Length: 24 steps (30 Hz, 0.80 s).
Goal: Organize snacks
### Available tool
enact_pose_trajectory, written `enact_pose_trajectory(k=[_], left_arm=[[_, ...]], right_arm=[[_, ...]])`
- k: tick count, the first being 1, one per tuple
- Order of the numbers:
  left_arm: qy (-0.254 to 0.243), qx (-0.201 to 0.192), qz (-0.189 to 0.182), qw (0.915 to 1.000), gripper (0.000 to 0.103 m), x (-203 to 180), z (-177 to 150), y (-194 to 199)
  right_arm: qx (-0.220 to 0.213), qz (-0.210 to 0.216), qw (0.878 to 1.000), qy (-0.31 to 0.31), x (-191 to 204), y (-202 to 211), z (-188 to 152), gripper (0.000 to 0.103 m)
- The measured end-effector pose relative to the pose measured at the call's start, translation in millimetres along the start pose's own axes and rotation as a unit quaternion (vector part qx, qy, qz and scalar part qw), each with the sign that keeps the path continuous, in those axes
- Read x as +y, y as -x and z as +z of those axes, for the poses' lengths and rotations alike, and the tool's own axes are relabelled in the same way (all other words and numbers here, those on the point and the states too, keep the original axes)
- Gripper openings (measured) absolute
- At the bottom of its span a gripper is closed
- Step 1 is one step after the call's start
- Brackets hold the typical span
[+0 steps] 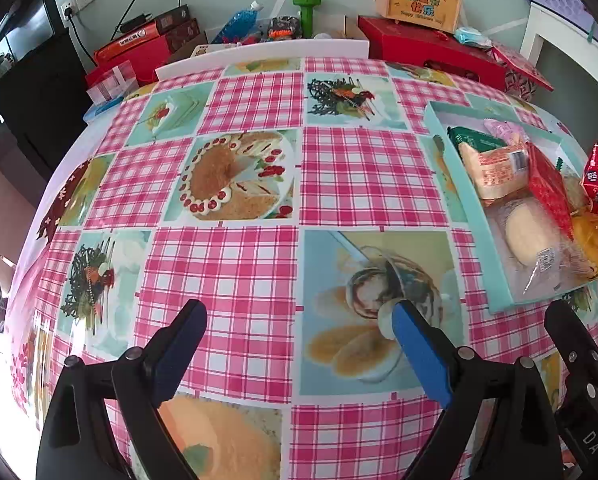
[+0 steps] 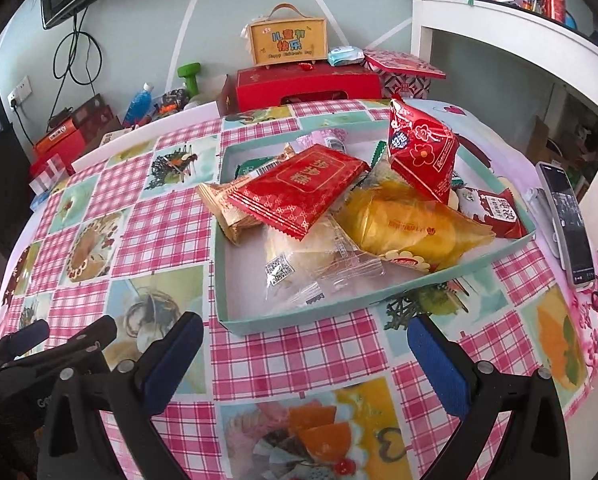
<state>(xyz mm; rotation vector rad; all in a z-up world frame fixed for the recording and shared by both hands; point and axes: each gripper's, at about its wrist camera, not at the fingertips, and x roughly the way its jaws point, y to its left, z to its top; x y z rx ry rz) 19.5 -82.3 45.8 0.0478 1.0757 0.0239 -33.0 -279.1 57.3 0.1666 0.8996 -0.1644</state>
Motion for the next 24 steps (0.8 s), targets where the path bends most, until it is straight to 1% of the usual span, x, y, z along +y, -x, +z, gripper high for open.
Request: enact_pose_trajectory(k=[14, 24], left_arm=[[-0.002, 0.009, 0.005, 0.9999, 0.094, 0, 2, -13], [-0.011, 0.012, -0.005, 0.9999, 0.094, -3, 1, -20]], right_arm=[[0.003, -0.001, 1.0, -0.006, -8, -9, -2, 0.103], [0.009, -0.006, 1.0, -0.004, -10, -15, -2, 0.103]])
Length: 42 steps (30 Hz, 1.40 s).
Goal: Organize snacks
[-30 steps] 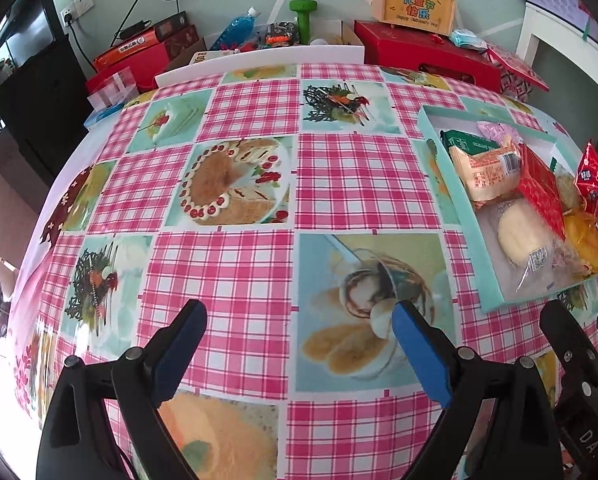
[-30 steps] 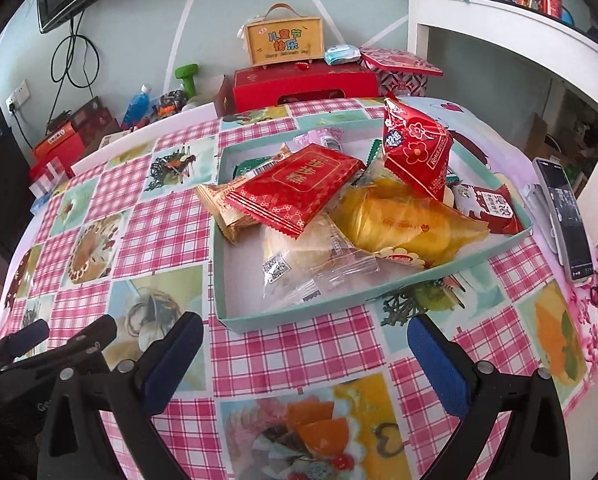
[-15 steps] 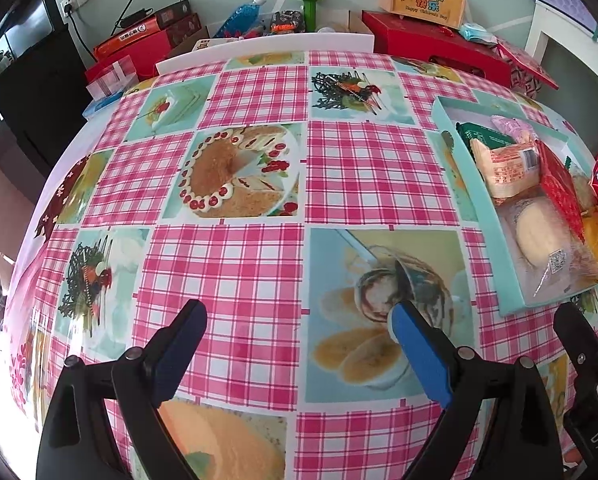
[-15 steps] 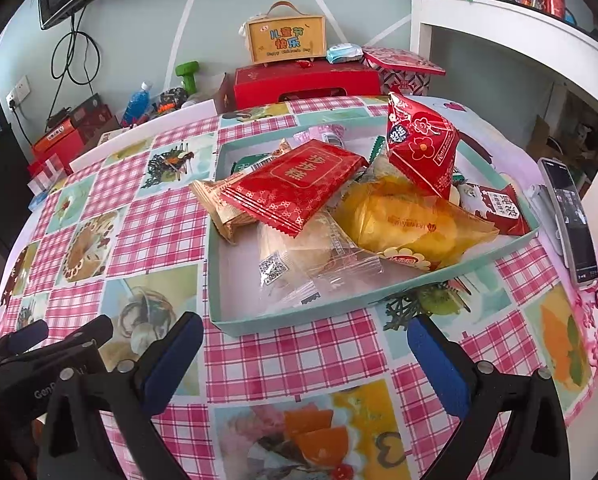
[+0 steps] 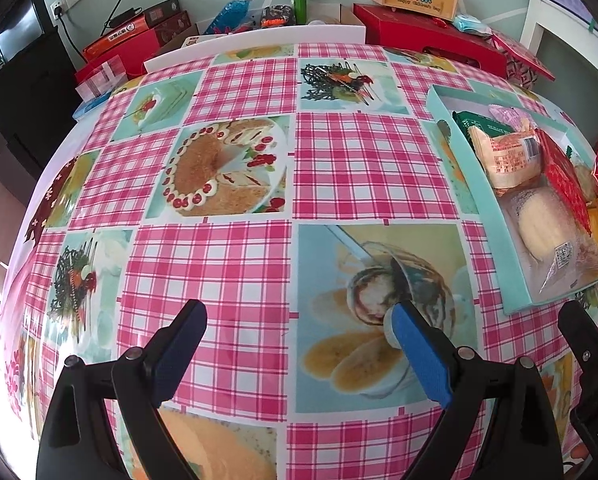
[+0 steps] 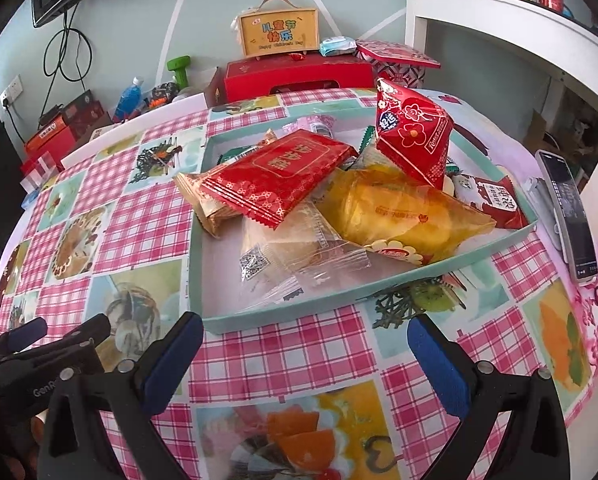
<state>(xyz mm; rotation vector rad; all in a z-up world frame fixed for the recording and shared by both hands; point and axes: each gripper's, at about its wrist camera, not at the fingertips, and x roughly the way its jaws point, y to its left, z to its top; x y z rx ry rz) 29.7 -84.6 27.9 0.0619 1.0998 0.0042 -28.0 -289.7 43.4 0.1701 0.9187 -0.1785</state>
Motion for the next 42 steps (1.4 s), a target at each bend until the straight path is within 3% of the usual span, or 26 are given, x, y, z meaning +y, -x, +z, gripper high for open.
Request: enact_pose_trajectory(k=[42], left_arm=[[0.016, 0.005, -0.004, 0.9998, 0.094, 8.5, 1.5, -8.1]], right_arm=[[0.009, -0.01, 1.0, 0.001, 1.5, -6.1, -1.1, 0.103]])
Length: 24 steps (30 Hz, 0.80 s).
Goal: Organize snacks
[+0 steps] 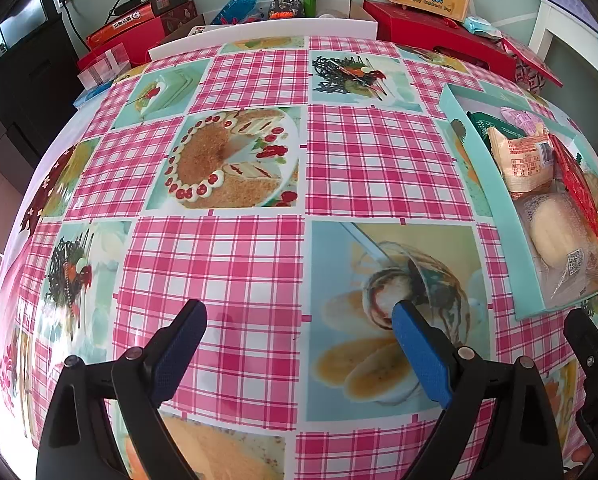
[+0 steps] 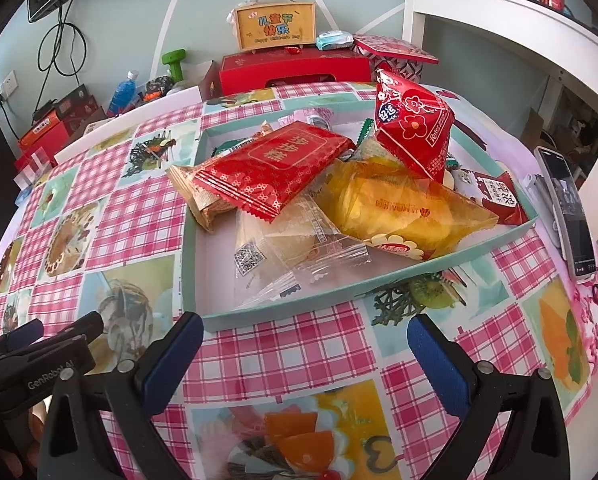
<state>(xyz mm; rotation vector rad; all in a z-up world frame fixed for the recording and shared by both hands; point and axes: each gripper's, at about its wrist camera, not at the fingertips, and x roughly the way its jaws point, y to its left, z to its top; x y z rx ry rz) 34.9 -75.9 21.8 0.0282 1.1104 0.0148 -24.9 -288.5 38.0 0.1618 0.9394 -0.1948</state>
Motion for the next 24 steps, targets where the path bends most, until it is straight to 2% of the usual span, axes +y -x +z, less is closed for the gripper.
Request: enact_pose_trajectory(k=[24], left_arm=[[-0.001, -0.009, -0.007, 0.9999, 0.094, -1.2, -1.5, 3.7]], right_arm=[[0.004, -0.003, 1.0, 0.001, -0.4, -0.7, -0.2, 0.103]])
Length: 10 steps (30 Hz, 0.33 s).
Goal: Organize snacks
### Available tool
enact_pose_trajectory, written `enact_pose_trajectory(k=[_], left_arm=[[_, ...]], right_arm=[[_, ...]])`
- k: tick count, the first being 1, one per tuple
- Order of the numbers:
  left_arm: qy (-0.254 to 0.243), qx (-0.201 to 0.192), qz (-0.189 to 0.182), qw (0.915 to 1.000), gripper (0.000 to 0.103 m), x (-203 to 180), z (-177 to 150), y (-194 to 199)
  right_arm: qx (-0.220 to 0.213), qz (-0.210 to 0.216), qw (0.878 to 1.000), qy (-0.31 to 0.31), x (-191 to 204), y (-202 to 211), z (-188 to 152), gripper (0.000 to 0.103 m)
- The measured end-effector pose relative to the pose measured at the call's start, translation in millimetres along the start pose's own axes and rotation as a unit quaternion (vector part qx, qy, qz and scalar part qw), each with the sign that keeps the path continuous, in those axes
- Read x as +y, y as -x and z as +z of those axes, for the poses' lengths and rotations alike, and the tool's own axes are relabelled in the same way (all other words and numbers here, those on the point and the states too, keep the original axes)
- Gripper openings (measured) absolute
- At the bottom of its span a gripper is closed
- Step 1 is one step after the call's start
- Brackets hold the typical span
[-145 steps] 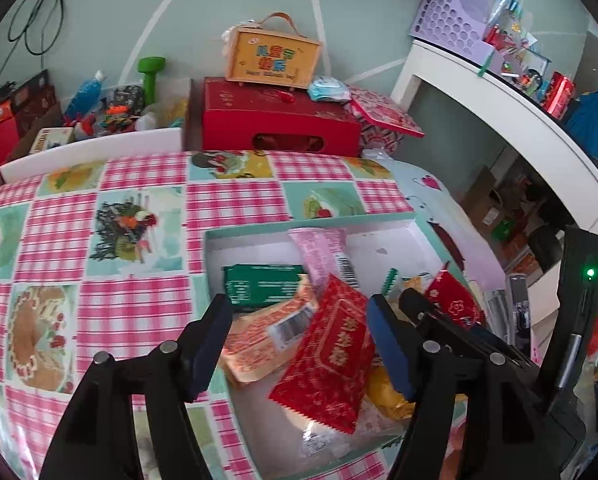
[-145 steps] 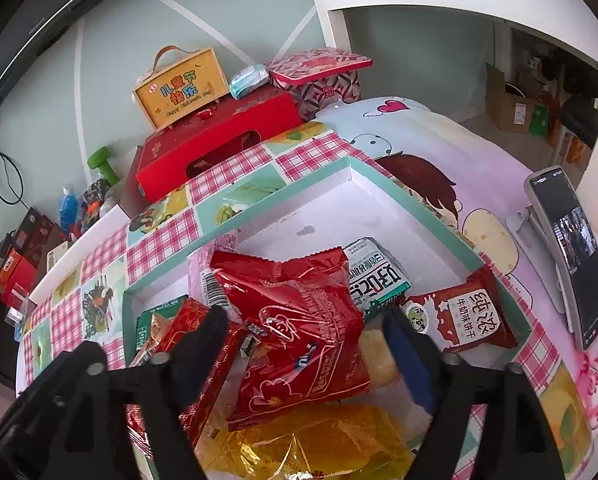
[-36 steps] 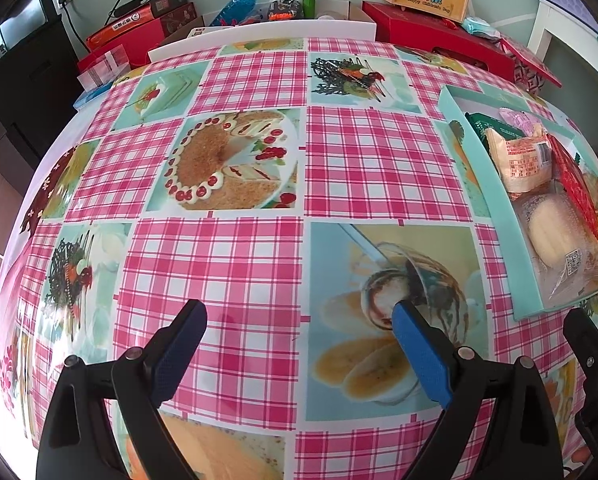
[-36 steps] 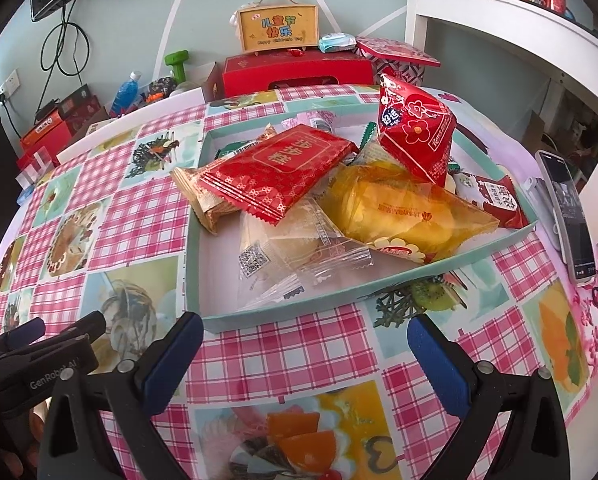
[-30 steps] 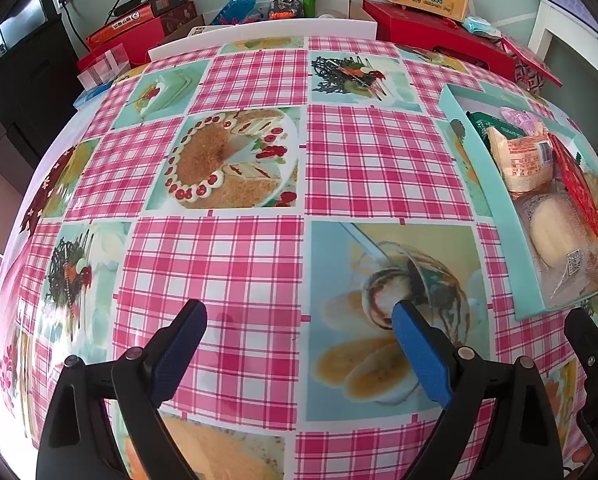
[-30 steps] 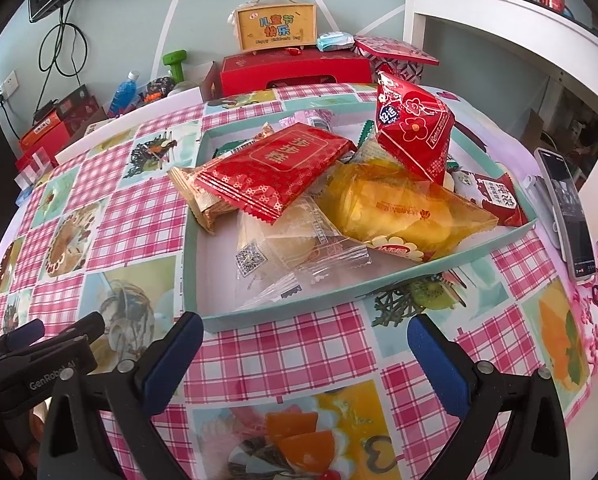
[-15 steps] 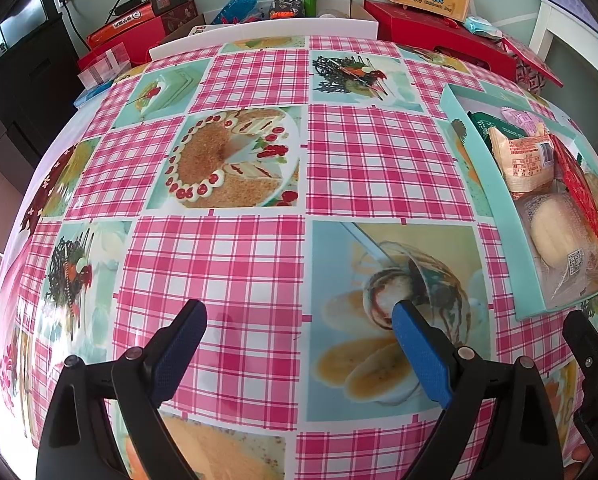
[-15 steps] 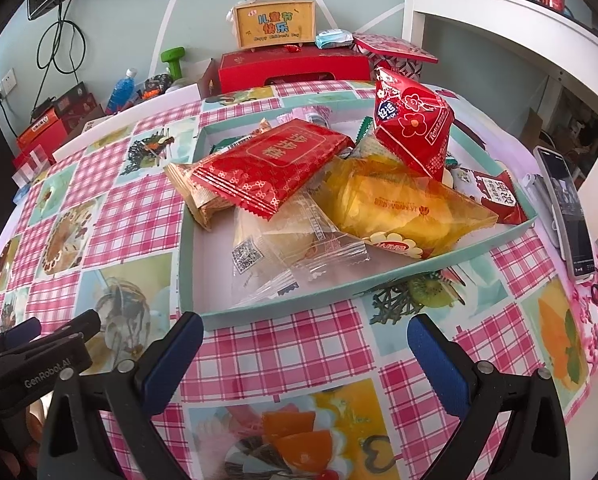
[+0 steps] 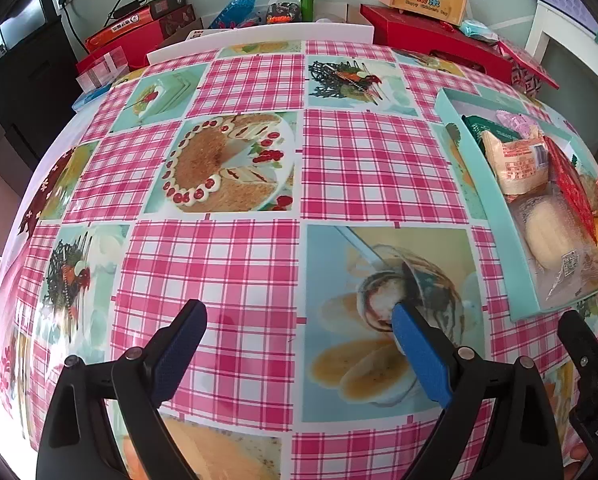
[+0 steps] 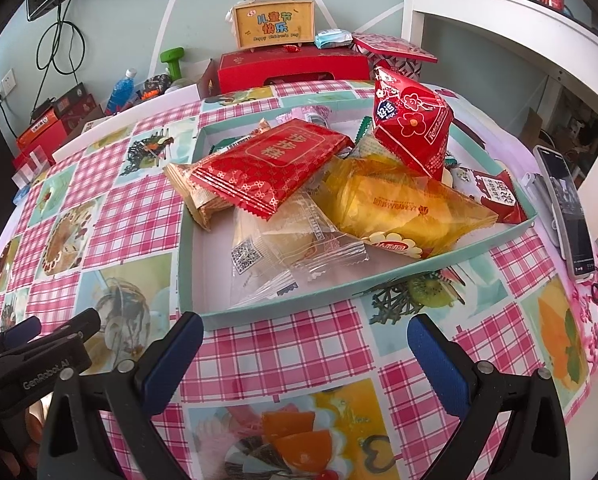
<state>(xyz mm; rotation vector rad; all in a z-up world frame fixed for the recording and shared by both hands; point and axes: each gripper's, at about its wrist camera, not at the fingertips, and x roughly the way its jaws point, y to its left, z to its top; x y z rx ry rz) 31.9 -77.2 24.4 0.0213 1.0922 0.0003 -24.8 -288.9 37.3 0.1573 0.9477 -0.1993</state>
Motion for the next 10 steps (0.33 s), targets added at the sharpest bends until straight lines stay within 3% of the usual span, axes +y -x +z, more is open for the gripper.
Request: enact_pose_trajectory(k=[10], left_arm=[[-0.01, -0.014, -0.002, 0.9998, 0.094, -4.3, 1.2, 4.6]], right_arm=[[0.0, 0.0, 1.0, 0.0, 0.1, -0.2, 0.0, 0.103]])
